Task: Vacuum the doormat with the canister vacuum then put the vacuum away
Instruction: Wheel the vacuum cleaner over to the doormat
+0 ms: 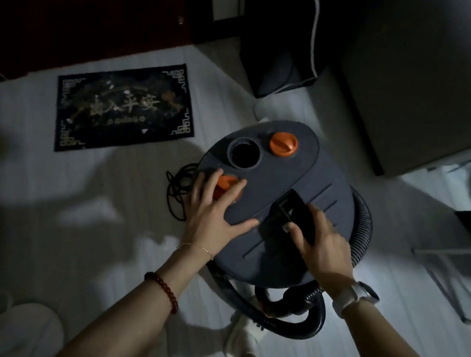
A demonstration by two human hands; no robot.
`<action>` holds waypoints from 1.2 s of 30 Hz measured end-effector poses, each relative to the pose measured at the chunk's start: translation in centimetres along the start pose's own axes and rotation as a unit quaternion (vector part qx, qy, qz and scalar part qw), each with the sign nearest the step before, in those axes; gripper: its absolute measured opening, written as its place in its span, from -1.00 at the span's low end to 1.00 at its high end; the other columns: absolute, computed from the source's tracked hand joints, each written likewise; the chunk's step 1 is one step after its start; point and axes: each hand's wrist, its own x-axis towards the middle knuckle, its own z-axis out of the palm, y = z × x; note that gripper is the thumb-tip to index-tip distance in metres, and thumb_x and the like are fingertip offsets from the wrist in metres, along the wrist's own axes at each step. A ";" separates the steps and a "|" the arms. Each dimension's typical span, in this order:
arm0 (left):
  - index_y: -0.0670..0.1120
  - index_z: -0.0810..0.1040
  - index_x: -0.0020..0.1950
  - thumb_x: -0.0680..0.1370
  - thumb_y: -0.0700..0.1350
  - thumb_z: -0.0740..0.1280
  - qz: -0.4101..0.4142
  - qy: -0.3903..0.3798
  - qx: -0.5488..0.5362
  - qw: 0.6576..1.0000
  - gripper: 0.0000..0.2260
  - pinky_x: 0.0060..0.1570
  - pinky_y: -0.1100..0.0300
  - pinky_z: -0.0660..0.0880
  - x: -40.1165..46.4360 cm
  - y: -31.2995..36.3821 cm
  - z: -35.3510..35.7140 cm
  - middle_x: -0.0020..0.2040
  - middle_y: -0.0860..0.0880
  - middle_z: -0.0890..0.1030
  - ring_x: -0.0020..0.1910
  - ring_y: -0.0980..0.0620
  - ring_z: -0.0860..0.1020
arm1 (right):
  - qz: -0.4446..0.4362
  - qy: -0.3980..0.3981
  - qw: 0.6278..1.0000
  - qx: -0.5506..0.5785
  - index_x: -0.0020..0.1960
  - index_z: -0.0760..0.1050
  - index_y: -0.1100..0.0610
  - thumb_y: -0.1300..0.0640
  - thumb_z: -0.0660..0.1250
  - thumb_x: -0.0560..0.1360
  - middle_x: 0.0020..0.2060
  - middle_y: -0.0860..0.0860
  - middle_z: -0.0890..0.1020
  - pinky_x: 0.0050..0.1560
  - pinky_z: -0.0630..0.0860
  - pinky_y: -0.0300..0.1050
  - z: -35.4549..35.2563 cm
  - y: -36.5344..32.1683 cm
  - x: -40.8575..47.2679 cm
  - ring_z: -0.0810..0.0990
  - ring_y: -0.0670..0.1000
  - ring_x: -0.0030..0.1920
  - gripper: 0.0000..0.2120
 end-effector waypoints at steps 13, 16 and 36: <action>0.15 0.23 0.43 0.39 0.13 0.42 0.194 -0.224 0.011 0.955 -0.34 0.44 -0.06 -0.11 10.4 14.1 9.0 0.54 0.03 -0.05 0.50 -0.09 -0.24 | 0.230 0.185 0.945 0.142 0.31 0.30 0.10 -0.14 0.19 0.50 0.13 0.14 0.59 -0.07 0.51 0.15 -3.5 11.0 -0.4 0.58 0.27 0.02 -0.52; 0.11 0.18 0.46 0.39 0.07 0.43 0.209 -0.230 -0.005 0.951 -0.29 0.44 -0.09 -0.15 11.3 15.9 10.4 0.54 0.02 -0.10 0.48 -0.12 -0.30 | 0.285 0.219 0.915 0.182 0.31 0.29 0.12 -0.11 0.19 0.51 0.15 0.16 0.57 -0.07 0.46 0.12 -3.2 11.0 -0.4 0.56 0.30 0.03 -0.54; 0.01 0.07 0.50 0.47 -0.04 0.38 0.267 -0.328 -0.003 0.906 -0.30 0.45 -0.05 -0.09 27.4 20.2 11.9 0.54 -0.05 -0.13 0.49 -0.17 -0.25 | 0.362 0.320 0.825 0.293 0.43 0.13 0.09 -0.04 0.14 0.56 0.38 0.09 0.38 0.17 0.39 0.07 -6.2 6.0 12.7 0.42 0.21 0.29 -0.50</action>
